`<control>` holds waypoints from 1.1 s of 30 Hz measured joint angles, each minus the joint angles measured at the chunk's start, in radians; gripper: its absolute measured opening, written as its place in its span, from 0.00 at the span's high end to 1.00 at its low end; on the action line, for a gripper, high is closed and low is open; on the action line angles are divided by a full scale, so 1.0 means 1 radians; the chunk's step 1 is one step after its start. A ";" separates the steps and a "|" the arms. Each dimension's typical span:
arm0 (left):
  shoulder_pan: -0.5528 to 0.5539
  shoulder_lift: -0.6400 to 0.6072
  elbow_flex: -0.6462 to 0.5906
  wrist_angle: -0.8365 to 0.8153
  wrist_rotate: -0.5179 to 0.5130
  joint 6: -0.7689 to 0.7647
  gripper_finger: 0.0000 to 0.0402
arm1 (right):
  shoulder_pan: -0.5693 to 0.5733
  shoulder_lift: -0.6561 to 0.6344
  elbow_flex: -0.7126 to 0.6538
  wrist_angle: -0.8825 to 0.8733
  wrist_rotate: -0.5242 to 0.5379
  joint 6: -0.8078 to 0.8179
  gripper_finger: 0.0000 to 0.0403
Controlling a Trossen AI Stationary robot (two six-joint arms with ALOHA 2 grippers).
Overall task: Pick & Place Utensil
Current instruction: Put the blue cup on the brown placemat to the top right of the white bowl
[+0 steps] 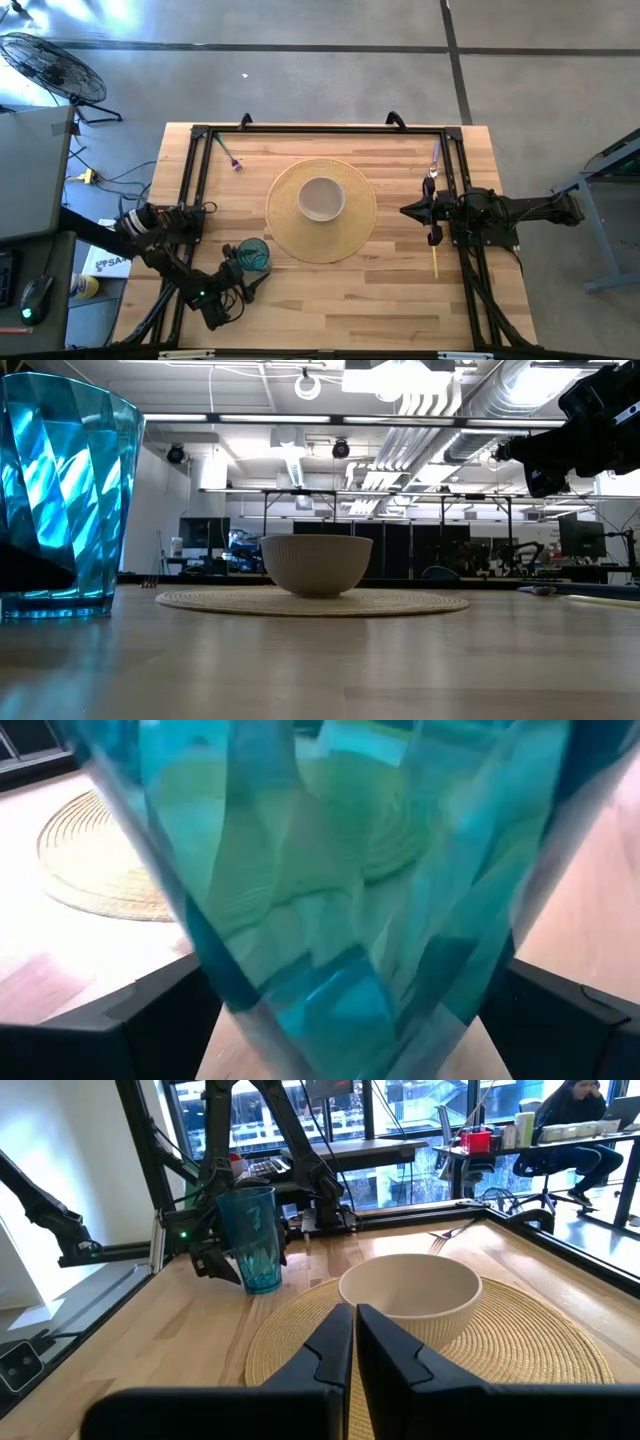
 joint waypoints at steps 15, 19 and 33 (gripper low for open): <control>0.015 0.004 0.000 0.026 -0.017 0.006 0.03 | 0.000 0.000 0.000 0.000 0.000 0.000 0.97; 0.039 0.004 0.000 0.038 0.009 0.007 0.03 | 0.000 0.000 0.000 -0.001 0.000 0.000 0.97; 0.041 0.004 0.000 0.053 0.022 -0.020 0.22 | 0.000 0.000 0.000 -0.001 0.000 0.000 0.97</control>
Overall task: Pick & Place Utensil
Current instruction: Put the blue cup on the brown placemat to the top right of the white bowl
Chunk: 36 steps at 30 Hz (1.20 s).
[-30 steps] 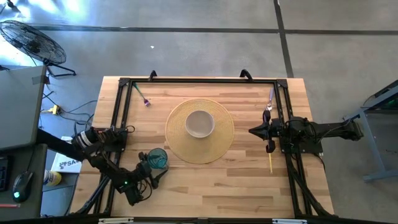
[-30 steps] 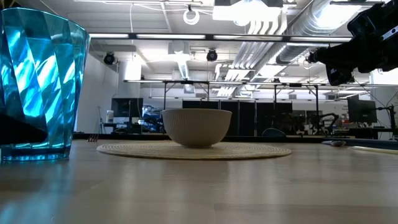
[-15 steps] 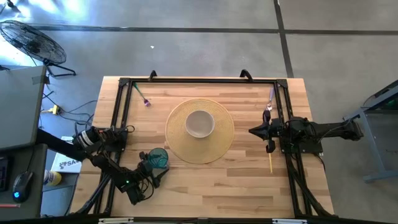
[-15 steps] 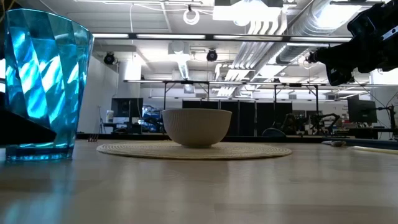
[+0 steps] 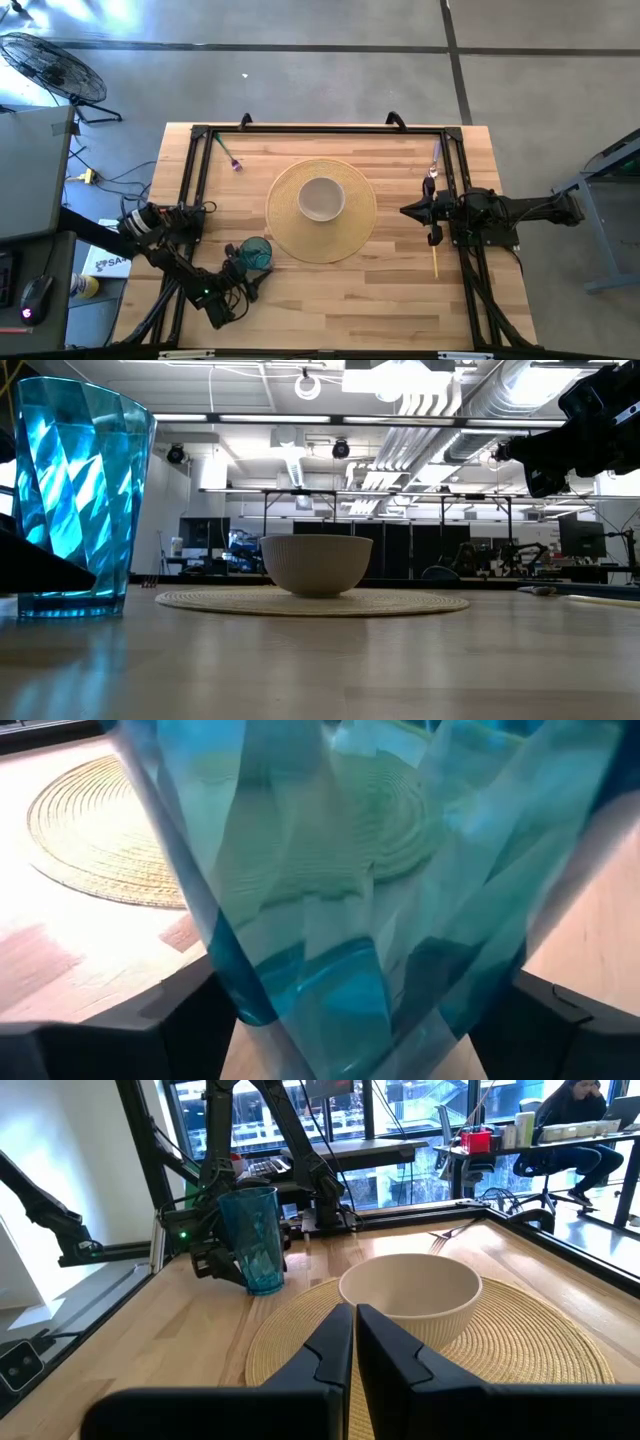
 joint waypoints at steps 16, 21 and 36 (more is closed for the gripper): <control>-0.002 -0.097 -0.001 -0.081 0.007 -0.003 0.21 | 0.000 0.000 0.000 0.006 0.035 -0.001 0.97; -0.002 -0.174 -0.001 -0.133 0.029 0.046 0.20 | 0.000 0.000 0.000 0.006 0.035 -0.001 0.97; -0.001 -0.360 -0.001 -0.144 0.020 0.148 0.20 | 0.002 0.006 0.000 0.192 -0.049 0.119 0.97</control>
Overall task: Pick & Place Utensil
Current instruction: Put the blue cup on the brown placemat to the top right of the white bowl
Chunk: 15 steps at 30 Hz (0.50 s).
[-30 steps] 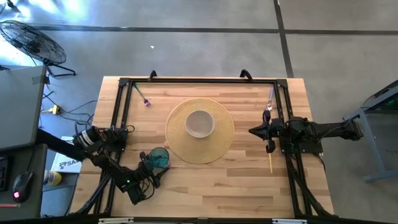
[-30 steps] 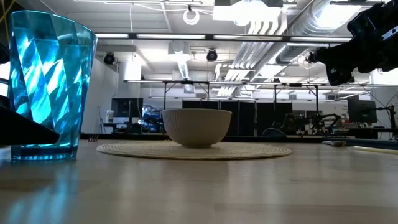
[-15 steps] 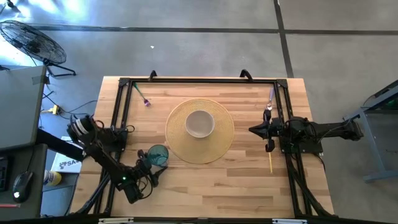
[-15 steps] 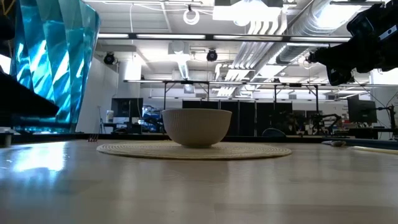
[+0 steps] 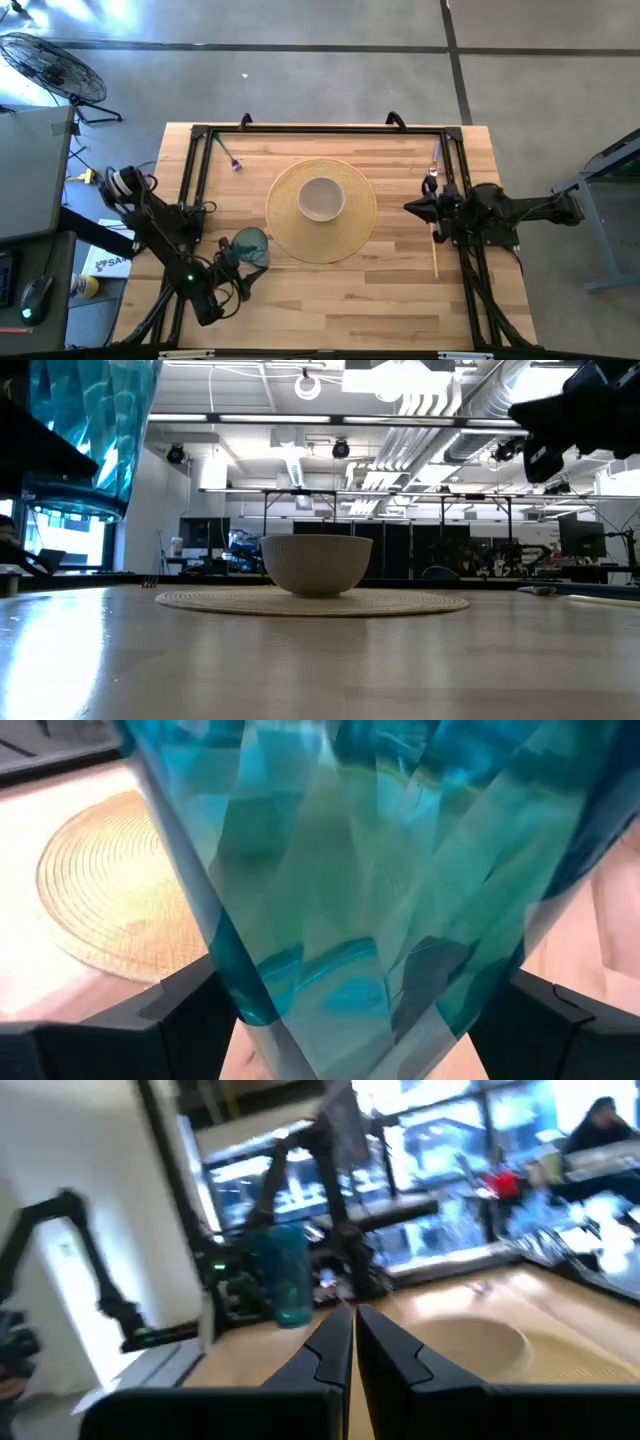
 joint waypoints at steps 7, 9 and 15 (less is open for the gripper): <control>0.048 -0.053 0.000 0.005 0.011 0.070 0.20 | 0.009 0.168 0.000 0.340 -0.131 -0.029 0.97; 0.074 -0.069 0.000 0.011 0.058 0.106 0.20 | 0.027 0.251 0.000 0.436 -0.135 -0.036 0.97; 0.151 -0.091 0.000 0.155 0.167 0.326 0.20 | 0.107 0.560 0.000 0.656 -0.009 -0.071 0.97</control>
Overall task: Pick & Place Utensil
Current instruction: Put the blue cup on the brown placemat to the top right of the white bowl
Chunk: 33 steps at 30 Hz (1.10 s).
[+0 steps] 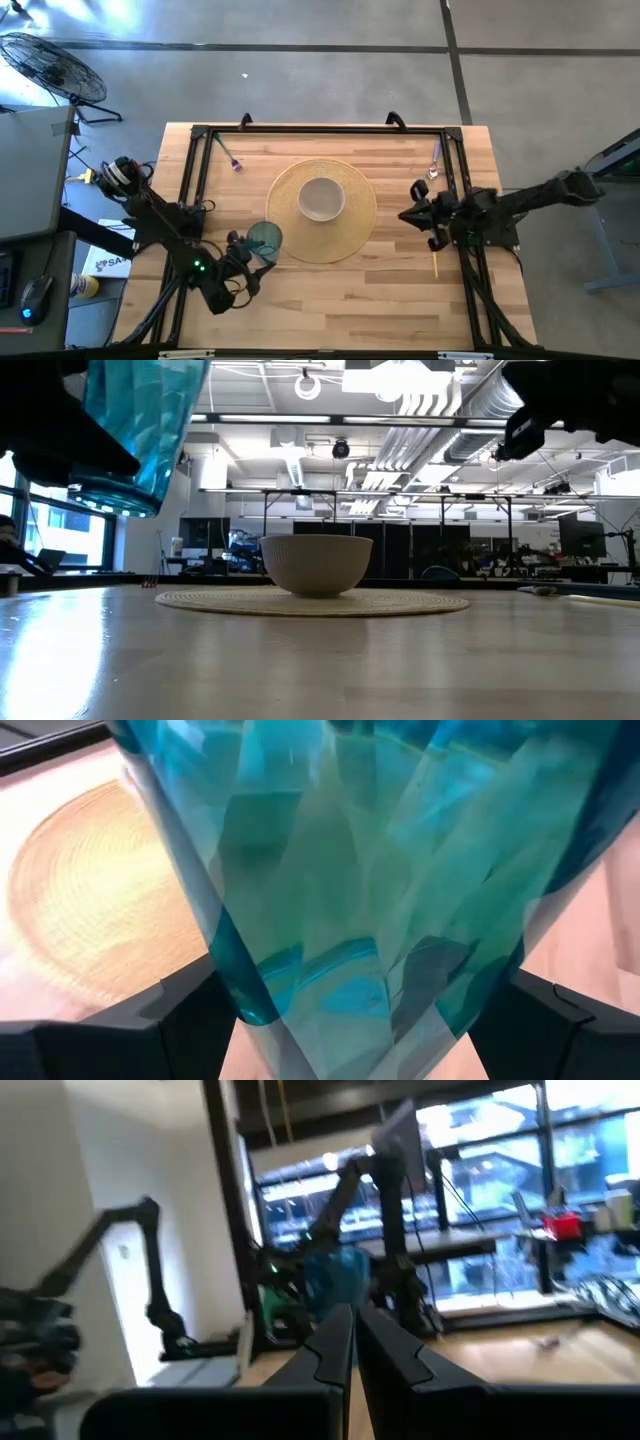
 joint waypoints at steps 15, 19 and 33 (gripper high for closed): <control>0.164 -0.001 0.000 0.379 0.161 0.472 0.20 | 0.121 0.737 0.332 0.203 0.138 -0.109 0.95; 0.186 -0.001 0.000 0.502 0.205 0.606 0.20 | 0.129 0.871 0.459 0.152 0.137 -0.138 0.88; 0.202 -0.001 0.000 0.671 0.245 0.785 0.20 | 0.128 1.006 0.702 0.020 0.134 -0.110 0.38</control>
